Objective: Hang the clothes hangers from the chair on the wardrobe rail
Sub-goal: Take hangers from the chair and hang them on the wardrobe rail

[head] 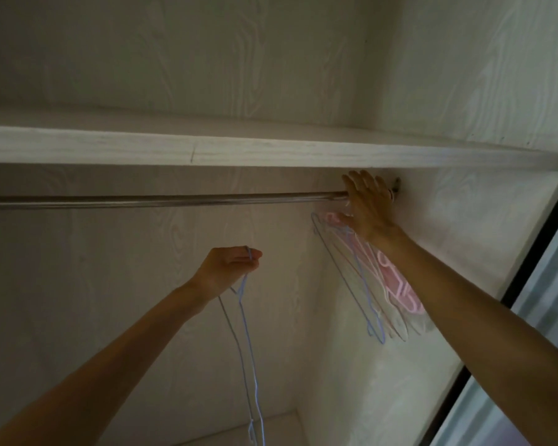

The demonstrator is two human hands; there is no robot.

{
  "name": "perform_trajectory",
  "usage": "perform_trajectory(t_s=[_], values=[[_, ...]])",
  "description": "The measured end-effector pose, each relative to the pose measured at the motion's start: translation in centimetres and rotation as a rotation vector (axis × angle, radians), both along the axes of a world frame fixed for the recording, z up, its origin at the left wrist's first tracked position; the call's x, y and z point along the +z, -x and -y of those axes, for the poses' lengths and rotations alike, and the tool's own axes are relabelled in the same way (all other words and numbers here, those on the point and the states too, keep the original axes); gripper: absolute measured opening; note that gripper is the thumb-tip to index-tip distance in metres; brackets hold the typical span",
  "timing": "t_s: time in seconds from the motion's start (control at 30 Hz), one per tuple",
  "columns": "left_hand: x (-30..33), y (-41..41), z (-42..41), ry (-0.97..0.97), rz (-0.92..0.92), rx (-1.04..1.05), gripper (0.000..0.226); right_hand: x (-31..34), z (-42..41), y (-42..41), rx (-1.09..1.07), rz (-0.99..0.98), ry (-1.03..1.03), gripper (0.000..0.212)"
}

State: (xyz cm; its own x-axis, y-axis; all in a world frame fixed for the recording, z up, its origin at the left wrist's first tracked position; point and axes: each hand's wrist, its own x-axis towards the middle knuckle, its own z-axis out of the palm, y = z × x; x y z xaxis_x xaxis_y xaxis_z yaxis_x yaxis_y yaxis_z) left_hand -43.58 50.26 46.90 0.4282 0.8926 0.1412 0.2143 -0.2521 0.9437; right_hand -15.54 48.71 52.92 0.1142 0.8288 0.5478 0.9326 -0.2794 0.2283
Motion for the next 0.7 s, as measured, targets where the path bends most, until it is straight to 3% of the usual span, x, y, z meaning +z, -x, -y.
perform_trajectory(t_s=[0.07, 0.1, 0.2, 0.27, 0.33, 0.4, 0.47, 0.57, 0.7], values=[[0.5, -0.4, 0.2, -0.058, -0.043, -0.016, 0.029, -1.4, 0.6, 2.3, 0.200, -0.145, -0.129, 0.049], [0.7, -0.8, 0.3, -0.074, -0.046, -0.029, 0.028, -2.4, 1.3, 4.0, 0.296, -0.300, -0.085, 0.037], [1.6, -2.3, 0.2, -0.098, -0.012, -0.046, 0.029, -5.2, 4.1, 9.7, 0.400, -0.911, 0.479, 0.041], [2.0, -3.4, -0.1, -0.127, -0.002, -0.056, 0.028, -7.0, 5.0, 11.7, 0.407, -1.021, 0.711, 0.045], [2.4, -4.6, -0.4, -0.158, -0.016, -0.075, 0.027, -8.6, 5.2, 12.2, 0.445, -1.110, 0.633, 0.034], [3.3, -5.5, -0.2, -0.195, -0.026, -0.090, 0.026, -9.0, 5.3, 12.2, 0.443, -1.288, 0.394, 0.011], [4.1, -5.5, -0.1, -0.391, -0.133, 0.065, 0.032, -8.9, 5.5, 11.6, 0.392, -1.315, 0.130, 0.022], [4.2, -4.0, -1.3, -0.889, -0.418, 0.436, 0.049, -8.1, 5.7, 9.6, 0.338, -1.189, -0.171, 0.019], [2.5, -2.2, -3.7, -0.938, -0.764, 0.422, 0.060, -7.1, 5.2, 7.6, 0.273, -0.899, -0.229, 0.037]])
